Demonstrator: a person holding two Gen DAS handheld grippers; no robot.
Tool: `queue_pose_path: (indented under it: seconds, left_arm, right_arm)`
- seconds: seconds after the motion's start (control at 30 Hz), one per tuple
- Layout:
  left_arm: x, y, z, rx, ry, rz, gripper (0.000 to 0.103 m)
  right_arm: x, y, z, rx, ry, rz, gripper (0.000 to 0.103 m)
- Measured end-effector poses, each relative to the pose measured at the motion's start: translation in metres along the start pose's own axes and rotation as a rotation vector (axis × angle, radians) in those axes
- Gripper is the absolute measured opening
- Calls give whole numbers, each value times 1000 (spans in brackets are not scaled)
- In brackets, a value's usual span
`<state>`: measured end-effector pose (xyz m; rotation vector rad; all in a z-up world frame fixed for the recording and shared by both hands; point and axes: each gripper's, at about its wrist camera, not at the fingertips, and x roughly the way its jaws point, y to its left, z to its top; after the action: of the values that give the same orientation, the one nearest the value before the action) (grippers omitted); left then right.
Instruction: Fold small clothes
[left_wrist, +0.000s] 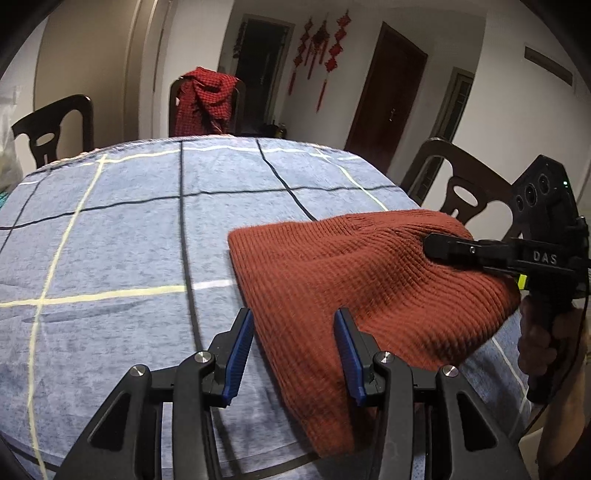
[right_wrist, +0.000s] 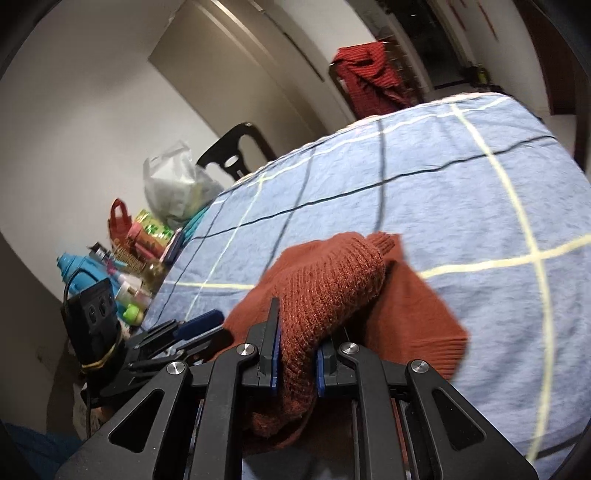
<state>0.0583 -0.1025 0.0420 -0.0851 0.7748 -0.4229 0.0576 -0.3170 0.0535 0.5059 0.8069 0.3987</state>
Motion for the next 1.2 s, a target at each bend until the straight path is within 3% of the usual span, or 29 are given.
queue_pose_path:
  seconds: [0.2,0.37,0.53,0.73,0.83,1.0,1.03,1.07,1.2]
  left_arm:
    - [11,-11,-7,20,32,-17,49]
    - [11,-12,-10,18,35,-16,50]
    - [11,-14,-14,22,35,-10,51]
    - [3,-16,-11,20,25,-8,50]
    - [-7,-20,-14,31,10,-5,50]
    - [-17,-24,-23,38,11,-24,50]
    - [-13,-24,-26,33,28,-22,50]
    - [-9,-24,-29,32,44,-17,50]
    - [-1,-21,-34,17,76,-23,52]
  right_arm:
    - [12,-42,-18,98,60,-25,14]
    - [11,-51,-17,140,65,15,14]
    - [1,-47,-20,95,59,-28,17]
    - [-40,-19,-21,-24,-40,-177,18]
    - [-54,5,-31,-104,-65,-155,18]
    - [-35,14,-61,-186,36,-186,17]
    - [-27,6,-66,-177,63,-222,11]
    - [-25,0,-69,-175,66,-247,6]
    - [-31,-7,-68,-173,54,-254,5]
